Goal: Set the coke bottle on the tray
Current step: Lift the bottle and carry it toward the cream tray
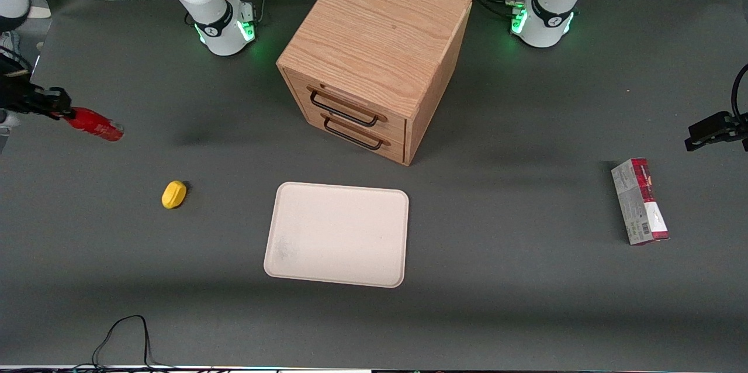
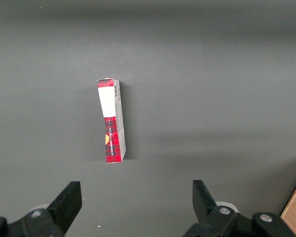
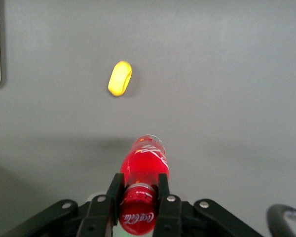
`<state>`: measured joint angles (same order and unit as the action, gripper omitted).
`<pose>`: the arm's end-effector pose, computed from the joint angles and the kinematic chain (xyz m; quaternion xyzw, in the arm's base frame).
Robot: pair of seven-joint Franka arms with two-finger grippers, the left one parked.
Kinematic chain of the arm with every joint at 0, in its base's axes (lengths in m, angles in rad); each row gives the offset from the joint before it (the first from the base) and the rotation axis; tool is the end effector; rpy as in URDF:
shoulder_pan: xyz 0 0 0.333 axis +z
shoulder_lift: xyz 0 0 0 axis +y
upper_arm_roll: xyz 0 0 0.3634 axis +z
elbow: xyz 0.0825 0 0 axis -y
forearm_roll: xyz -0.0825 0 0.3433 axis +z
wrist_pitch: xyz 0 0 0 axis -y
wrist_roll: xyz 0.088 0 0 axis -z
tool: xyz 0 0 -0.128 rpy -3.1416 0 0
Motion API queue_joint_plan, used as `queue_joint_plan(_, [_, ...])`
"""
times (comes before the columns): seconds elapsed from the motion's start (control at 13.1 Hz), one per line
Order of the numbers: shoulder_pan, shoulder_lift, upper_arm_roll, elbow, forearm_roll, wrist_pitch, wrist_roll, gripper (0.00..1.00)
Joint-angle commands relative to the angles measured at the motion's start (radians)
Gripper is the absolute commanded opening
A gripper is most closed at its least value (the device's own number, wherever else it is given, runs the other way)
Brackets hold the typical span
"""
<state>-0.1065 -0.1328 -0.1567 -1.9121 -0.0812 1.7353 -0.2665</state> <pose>0.4497 -0.1352 0.5814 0.9993 0.0101 -0.0296 0.0226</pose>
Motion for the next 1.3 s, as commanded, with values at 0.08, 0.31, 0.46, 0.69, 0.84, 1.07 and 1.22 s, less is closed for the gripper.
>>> queue_joint_plan(0.08, [0.01,0.201,0.02,0.33,0.027,-0.141,0.032,0.0])
queue_joint_plan(0.31, [0.014,0.281,0.025,0.465,0.073,-0.184,0.061,0.0])
queue_joint_plan(0.46, [0.022,0.349,0.054,0.562,0.073,-0.226,0.125,0.0])
queue_joint_plan(0.69, [0.022,0.499,0.19,0.729,0.064,-0.293,0.313,0.0])
queue_joint_plan(0.84, [0.034,0.589,0.273,0.821,0.063,-0.289,0.462,0.0])
queue_joint_plan(1.07, [0.132,0.741,0.302,0.968,0.051,-0.284,0.657,0.0])
queue_joint_plan(1.22, [0.186,0.771,0.304,0.992,0.046,-0.255,0.713,0.0])
